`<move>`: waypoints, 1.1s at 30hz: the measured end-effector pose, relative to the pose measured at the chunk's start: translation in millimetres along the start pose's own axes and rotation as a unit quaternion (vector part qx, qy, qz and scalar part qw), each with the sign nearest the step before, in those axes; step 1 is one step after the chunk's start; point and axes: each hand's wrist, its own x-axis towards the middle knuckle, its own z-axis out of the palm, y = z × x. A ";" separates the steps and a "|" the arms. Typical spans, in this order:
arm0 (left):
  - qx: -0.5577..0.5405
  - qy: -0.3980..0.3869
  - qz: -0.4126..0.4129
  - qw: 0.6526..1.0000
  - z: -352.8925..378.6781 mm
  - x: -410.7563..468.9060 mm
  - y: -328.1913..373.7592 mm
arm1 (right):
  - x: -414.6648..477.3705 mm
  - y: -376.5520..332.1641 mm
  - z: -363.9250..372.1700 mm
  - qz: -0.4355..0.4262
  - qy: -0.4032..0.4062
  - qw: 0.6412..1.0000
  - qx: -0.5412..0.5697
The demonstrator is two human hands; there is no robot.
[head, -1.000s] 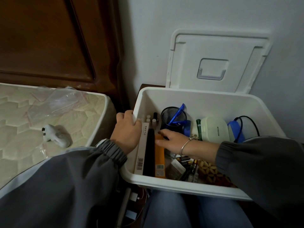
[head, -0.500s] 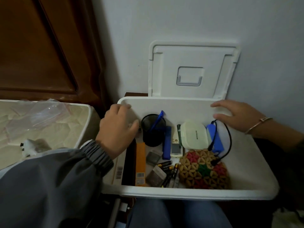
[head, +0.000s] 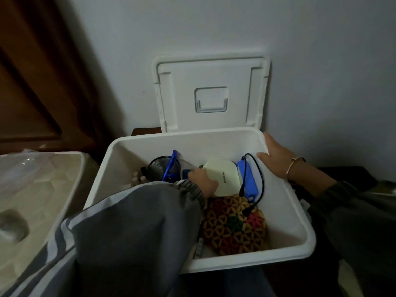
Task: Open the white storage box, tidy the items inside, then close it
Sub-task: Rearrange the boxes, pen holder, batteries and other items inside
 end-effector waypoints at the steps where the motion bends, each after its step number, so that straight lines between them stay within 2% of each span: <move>1: -0.011 0.002 -0.014 1.000 2.9 5.3 -1.2 | -0.2 -1.6 2.0 0.000 0.002 1.000 0.003; 7: -0.088 0.019 -0.093 0.992 14.7 32.0 -8.1 | -1.9 -3.1 2.4 0.005 0.012 1.000 0.009; 13: -0.214 0.020 -0.110 0.970 15.8 36.8 -4.8 | -5.4 -5.1 2.3 0.002 0.023 1.000 0.009; 22: -0.164 0.017 -0.039 0.986 -11.6 19.1 12.2 | -7.0 -5.9 1.8 -0.004 0.026 0.999 0.019; 26: -0.231 0.031 0.005 0.973 -43.3 0.8 20.0 | -6.7 -4.8 2.5 -0.006 0.026 1.000 0.017; 29: -0.345 0.035 0.023 0.938 -74.5 -20.5 18.1 | -6.8 -3.1 2.6 -0.013 0.028 0.999 0.007; 33: -0.534 -0.010 0.054 0.844 -108.2 -47.8 0.1 | -5.8 -1.9 3.4 -0.011 0.028 1.000 0.002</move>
